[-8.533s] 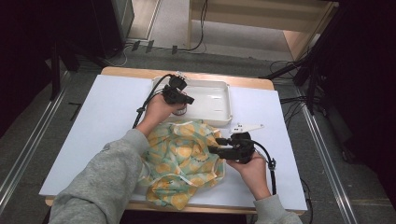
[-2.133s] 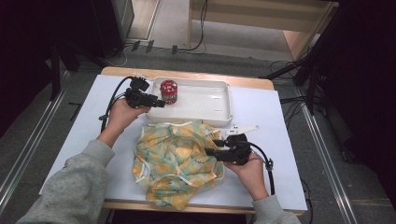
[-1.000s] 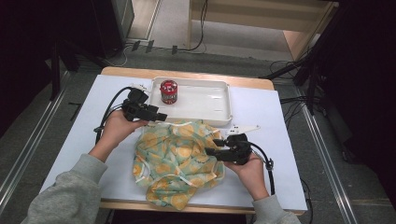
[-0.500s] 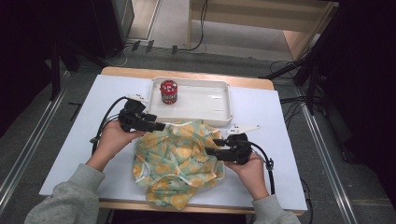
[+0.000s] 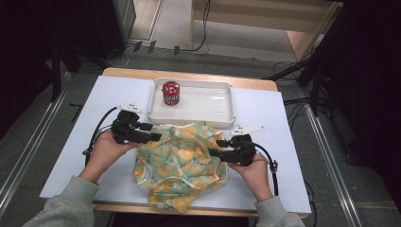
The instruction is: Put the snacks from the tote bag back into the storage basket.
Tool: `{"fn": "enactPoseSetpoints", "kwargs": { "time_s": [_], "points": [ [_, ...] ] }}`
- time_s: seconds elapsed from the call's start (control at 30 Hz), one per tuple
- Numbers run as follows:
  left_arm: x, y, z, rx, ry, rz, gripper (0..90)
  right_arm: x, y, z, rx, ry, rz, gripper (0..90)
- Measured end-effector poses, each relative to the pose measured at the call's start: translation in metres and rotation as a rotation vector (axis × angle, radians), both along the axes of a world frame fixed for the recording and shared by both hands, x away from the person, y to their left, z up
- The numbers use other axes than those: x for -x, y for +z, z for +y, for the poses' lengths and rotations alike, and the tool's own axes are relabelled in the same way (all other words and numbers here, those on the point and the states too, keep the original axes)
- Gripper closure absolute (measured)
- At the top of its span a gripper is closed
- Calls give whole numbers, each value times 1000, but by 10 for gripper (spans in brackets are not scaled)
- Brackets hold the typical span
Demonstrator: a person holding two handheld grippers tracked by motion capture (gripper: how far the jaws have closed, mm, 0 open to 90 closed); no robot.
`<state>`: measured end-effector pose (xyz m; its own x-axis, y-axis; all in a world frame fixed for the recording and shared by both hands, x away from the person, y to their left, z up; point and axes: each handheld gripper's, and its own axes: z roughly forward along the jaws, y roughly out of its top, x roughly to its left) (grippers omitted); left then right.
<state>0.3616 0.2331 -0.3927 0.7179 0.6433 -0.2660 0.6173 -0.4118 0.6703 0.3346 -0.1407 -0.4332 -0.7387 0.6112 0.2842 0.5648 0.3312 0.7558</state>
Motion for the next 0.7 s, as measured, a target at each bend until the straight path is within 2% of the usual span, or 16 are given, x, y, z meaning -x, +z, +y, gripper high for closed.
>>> {"fn": "enactPoseSetpoints", "kwargs": {
  "time_s": [0.33,0.7],
  "points": [
    [11,-5,9,1,-7,-29,356,-1,1,-2,-3,-2,0,478],
    [19,-4,21,15,-8,-46,354,-1,0,-2,5,11,-14,473]
  ]
}}
